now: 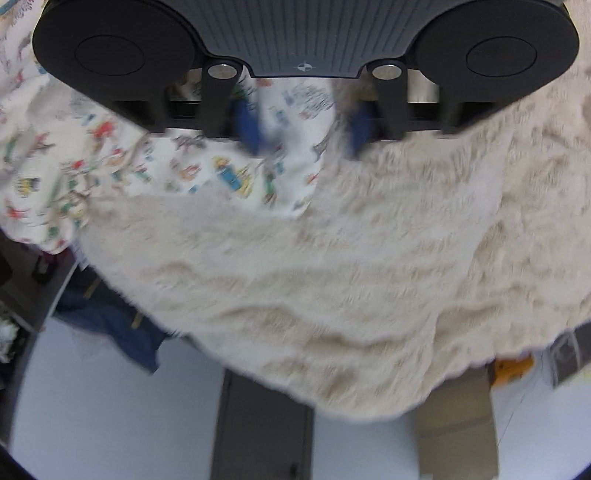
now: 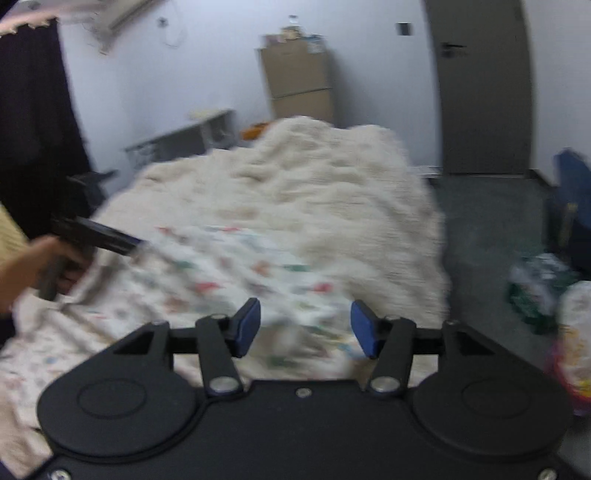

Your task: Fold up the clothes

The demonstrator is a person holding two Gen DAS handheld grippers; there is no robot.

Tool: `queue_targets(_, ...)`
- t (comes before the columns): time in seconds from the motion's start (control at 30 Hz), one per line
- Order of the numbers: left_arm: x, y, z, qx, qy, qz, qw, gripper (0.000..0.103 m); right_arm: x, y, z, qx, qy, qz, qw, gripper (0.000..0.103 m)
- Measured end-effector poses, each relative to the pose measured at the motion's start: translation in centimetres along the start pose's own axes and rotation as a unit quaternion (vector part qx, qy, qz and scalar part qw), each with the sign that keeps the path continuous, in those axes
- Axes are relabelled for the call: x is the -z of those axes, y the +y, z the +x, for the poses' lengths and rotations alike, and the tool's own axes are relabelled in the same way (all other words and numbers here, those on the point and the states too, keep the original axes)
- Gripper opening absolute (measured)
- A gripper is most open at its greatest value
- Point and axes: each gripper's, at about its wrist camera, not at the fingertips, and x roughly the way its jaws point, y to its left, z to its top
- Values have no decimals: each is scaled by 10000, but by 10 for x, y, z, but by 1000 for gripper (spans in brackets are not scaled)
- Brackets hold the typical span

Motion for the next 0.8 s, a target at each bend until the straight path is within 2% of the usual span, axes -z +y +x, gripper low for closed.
queue_targets(0.07, -6, 11, -22, 229, -421, -235, 9986, 5, 3, 5, 15, -25, 189, -95, 9998, 53)
queue_targets(0.2, -28, 29, -82, -377, -1540, -220, 9871, 5, 12, 6, 40, 113, 439, -67, 9989, 53)
queue_targets(0.3, -38, 46, -131, -819, -2365, -239, 9679, 5, 12, 11, 42, 142, 420, -108, 9990, 53)
queue_targets(0.33, -38, 53, -148, -1022, -2642, -272, 9586, 5, 12, 12, 42, 142, 412, -120, 9990, 53)
queue_targets(0.37, -38, 60, -165, -1362, -2964, -273, 9449, 5, 12, 14, 43, 137, 405, -128, 9990, 53)
queue_targets(0.4, -35, 70, -185, -1912, -3352, -275, 9221, 5, 13, 15, 44, 130, 406, -138, 9990, 53)
queue_targets(0.43, -32, 77, -196, -2308, -3592, -298, 9038, 5, 14, 16, 46, 122, 411, -150, 9990, 53)
queue_targets(0.47, -30, 84, -202, -2527, -3688, -361, 8938, 5, 14, 18, 47, 125, 419, -178, 9989, 53)
queue_targets(0.5, -24, 101, -212, -2965, -3819, -477, 8740, 5, 14, 20, 49, 128, 431, -206, 9988, 53)
queue_targets(0.53, -18, 118, -218, -3318, -3824, -539, 8607, 5, 15, 20, 47, 125, 434, -221, 9987, 53)
queue_targets(0.57, -13, 132, -222, -3582, -3790, -575, 8513, 6, 14, 20, 44, 118, 433, -228, 9987, 53)
queue_targets(0.63, -5, 154, -218, -3848, -3539, -610, 8502, 6, 13, 22, 44, 107, 435, -245, 9987, 53)
queue_targets(0.7, 19, 195, -205, -4084, -2983, -769, 8593, 6, 13, 23, 43, 104, 435, -265, 9986, 53)
queue_targets(0.77, 51, 234, -185, -4317, -2382, -1139, 8625, 1, 11, 24, 44, 123, 453, -282, 9985, 53)
queue_targets(0.8, 66, 248, -180, -4302, -2218, -1325, 8650, 1, 11, 24, 44, 136, 461, -288, 9984, 53)
